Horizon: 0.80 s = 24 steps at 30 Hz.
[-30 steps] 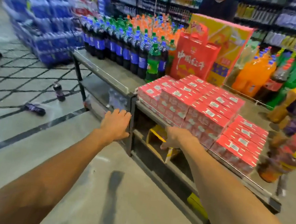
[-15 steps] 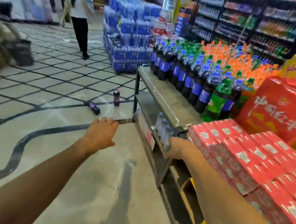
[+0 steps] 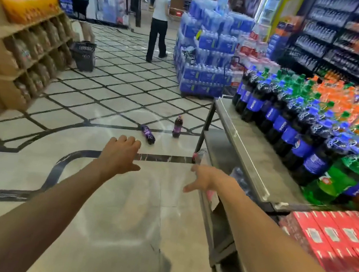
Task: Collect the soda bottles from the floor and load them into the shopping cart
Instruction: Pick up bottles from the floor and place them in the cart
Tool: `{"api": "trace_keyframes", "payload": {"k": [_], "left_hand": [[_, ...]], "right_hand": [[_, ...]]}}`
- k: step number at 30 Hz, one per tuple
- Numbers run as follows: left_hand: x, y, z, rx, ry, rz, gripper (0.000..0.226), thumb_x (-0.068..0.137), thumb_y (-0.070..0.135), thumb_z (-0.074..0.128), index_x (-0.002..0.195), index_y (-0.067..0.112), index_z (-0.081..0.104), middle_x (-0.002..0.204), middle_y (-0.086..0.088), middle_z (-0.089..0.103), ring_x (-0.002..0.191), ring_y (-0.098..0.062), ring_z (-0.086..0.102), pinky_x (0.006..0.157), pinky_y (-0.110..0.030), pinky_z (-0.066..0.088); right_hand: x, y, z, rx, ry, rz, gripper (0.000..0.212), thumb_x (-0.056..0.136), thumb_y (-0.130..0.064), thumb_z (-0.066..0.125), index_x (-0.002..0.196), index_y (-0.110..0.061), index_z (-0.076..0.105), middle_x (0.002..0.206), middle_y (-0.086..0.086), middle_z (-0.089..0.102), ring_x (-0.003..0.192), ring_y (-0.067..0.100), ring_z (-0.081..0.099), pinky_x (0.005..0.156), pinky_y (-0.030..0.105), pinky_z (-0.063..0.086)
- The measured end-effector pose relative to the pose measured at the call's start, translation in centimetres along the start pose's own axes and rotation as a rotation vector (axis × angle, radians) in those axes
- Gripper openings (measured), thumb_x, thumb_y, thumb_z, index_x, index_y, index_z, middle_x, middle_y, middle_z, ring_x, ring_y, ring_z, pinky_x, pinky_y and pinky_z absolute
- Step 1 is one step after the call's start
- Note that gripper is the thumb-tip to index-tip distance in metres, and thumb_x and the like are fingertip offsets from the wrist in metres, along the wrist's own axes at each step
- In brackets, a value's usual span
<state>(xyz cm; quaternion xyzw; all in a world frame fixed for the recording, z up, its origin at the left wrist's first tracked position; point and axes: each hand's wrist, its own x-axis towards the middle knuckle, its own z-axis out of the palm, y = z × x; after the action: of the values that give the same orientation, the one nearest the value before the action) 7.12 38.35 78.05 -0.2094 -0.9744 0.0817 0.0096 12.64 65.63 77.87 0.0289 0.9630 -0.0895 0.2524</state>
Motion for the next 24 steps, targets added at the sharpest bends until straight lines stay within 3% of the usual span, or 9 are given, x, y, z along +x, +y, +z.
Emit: {"api": "trace_keyframes", "payload": {"k": [4,8,12,16,24], "left_hand": [[4.5,-5.8,0.7,0.009,-0.015,-0.037,0.07,0.081,0.065,0.072,0.134,0.023,0.051,0.133,-0.002,0.057,0.121,-0.025,0.053,0.098,-0.041,0.048],[9.3,-10.1,0.9,0.025,-0.035,-0.024,0.076,0.078,0.071,0.07,0.133,0.021,0.052,0.133,-0.003,0.057,0.123,-0.026,0.053,0.097,-0.042,0.049],[14.6,-12.1,1.1,0.05,-0.016,-0.01,0.075,0.08,0.066,0.07,0.135,0.02,0.051,0.133,-0.004,0.055,0.123,-0.027,0.052,0.096,-0.041,0.047],[20.4,-12.6,1.8,0.062,-0.026,0.022,0.075,0.079,0.065,0.071,0.136,0.02,0.051,0.134,-0.005,0.056,0.121,-0.027,0.053,0.096,-0.043,0.048],[33.7,-14.0,2.5,0.064,-0.072,0.04,0.078,0.086,0.06,0.07,0.147,0.02,0.042,0.143,-0.005,0.051,0.128,-0.028,0.05,0.102,-0.044,0.045]], "right_hand": [[5.0,-2.3,-3.4,0.011,-0.011,-0.005,0.099,0.077,-0.063,0.083,0.156,-0.021,0.041,0.158,0.004,0.047,0.141,0.029,0.048,0.117,0.046,0.04],[9.6,-3.9,-6.8,-0.019,0.016,-0.033,0.084,0.075,-0.068,0.082,0.138,-0.021,0.053,0.134,0.003,0.06,0.112,0.023,0.057,0.098,0.04,0.048],[14.4,-4.6,-9.5,-0.018,0.016,-0.035,0.096,0.08,-0.063,0.081,0.154,-0.019,0.041,0.148,0.004,0.054,0.131,0.028,0.054,0.109,0.043,0.045],[20.5,-4.8,-11.4,-0.004,0.011,-0.042,0.101,0.077,-0.068,0.081,0.156,-0.021,0.039,0.156,0.003,0.049,0.139,0.028,0.049,0.115,0.047,0.042],[34.2,-3.3,-16.7,-0.017,-0.024,-0.075,0.087,0.085,-0.059,0.078,0.153,-0.017,0.044,0.152,0.006,0.052,0.134,0.028,0.053,0.111,0.046,0.046]]}}
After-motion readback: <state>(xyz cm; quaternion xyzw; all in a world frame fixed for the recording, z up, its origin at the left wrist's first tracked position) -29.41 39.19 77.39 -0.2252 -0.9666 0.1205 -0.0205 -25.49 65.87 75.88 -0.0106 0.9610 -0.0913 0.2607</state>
